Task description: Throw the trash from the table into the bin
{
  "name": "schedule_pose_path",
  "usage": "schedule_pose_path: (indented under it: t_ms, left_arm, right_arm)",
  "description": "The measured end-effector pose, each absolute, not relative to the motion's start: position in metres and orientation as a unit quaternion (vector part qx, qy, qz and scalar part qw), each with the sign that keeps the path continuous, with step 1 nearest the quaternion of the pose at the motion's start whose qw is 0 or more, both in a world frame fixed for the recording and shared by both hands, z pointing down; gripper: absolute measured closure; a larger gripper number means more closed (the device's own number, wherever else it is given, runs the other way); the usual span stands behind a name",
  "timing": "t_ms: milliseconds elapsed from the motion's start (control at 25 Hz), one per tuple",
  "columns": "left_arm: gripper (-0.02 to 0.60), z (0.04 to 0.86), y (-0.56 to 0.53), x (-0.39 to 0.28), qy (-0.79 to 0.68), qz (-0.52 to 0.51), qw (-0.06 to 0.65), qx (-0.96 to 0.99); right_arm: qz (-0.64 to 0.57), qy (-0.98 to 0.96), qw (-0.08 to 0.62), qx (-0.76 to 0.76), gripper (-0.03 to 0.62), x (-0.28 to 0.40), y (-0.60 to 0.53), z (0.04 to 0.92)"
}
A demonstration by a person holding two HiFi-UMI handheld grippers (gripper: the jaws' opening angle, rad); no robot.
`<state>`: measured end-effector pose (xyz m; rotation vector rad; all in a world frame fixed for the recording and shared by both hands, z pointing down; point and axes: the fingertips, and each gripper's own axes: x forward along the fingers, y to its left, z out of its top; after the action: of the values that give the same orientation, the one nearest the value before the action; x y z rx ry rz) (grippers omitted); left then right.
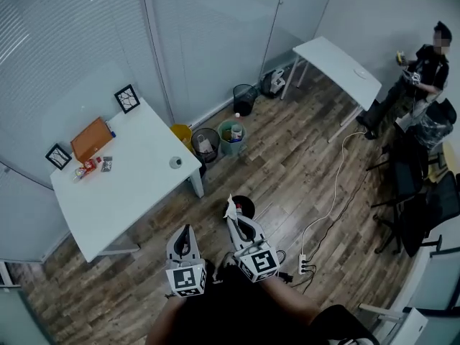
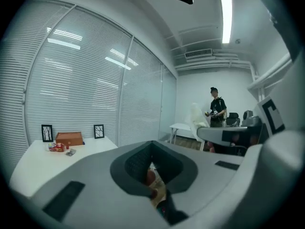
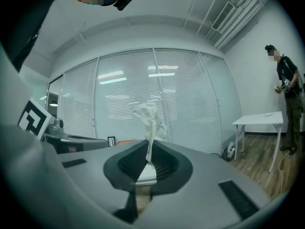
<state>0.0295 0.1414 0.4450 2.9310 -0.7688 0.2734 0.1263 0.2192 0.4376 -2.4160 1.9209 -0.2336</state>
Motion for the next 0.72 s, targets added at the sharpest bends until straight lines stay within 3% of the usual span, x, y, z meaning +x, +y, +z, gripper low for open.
schedule_pose_path:
  t_ms: [400,720]
  left_arm:
    - [0.583,0.471,0.138,0.134,-0.148,0.122,0.038,0.981]
    - [0.583,0.521,0.113,0.225,-0.079,0.153,0.040,0.984]
  right_arm:
    - [-0.141,0.504,0.022,-0.852,0.574,0.219,0.255,0.499]
    - [-0.264,0.427,-0.009,-0.865,0.574,0.282,0.245,0.622]
